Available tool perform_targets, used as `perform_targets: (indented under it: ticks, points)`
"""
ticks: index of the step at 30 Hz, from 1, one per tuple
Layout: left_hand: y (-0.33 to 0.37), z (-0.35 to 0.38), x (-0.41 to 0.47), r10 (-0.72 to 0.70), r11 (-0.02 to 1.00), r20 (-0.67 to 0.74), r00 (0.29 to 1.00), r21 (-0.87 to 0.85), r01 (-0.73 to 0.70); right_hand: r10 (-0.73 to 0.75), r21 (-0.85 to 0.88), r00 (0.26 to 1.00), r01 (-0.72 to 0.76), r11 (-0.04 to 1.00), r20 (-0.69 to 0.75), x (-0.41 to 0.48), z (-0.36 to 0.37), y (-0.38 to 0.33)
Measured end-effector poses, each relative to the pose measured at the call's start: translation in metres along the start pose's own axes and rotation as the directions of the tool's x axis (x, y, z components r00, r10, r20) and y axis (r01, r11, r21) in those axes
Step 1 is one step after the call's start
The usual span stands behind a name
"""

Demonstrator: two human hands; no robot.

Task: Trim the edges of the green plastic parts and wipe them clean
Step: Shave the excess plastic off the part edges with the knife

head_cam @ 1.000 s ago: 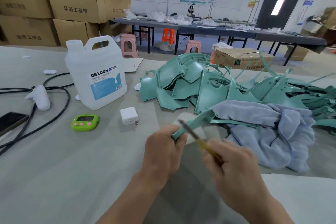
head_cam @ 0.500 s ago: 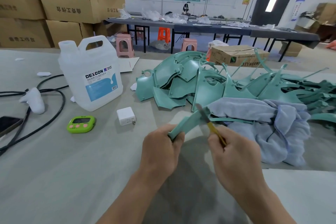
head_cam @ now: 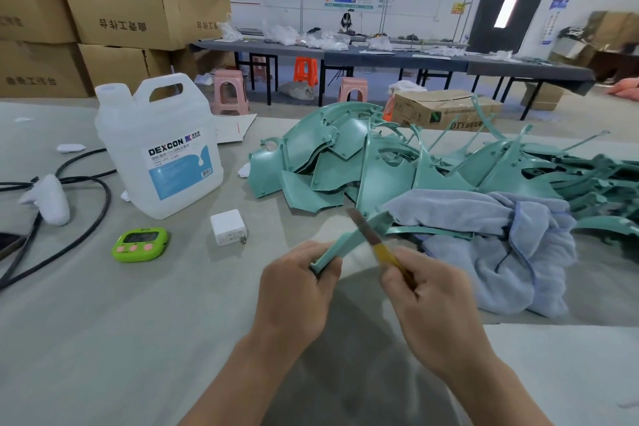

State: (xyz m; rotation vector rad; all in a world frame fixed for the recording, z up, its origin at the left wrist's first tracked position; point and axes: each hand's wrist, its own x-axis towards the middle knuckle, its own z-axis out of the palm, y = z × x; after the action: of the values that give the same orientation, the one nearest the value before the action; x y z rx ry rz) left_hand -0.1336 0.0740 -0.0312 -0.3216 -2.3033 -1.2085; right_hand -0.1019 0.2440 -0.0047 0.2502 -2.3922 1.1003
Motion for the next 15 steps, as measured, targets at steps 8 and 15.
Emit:
perform_targets:
  ticks: [8, 15]
  points:
    - [-0.009, 0.001, 0.005, -0.220, 0.975, -0.029, 0.975, 0.013, 0.220, 0.118, -0.089, 0.969, -0.140, 0.986, -0.217, 0.007, -0.011, 0.019]
    - [-0.010, -0.007, 0.020, -0.604, 0.669, 0.007, 0.797, -0.538, 0.512, 0.204, 0.024, 0.966, -0.203, 0.979, -0.162, 0.002, -0.001, 0.027]
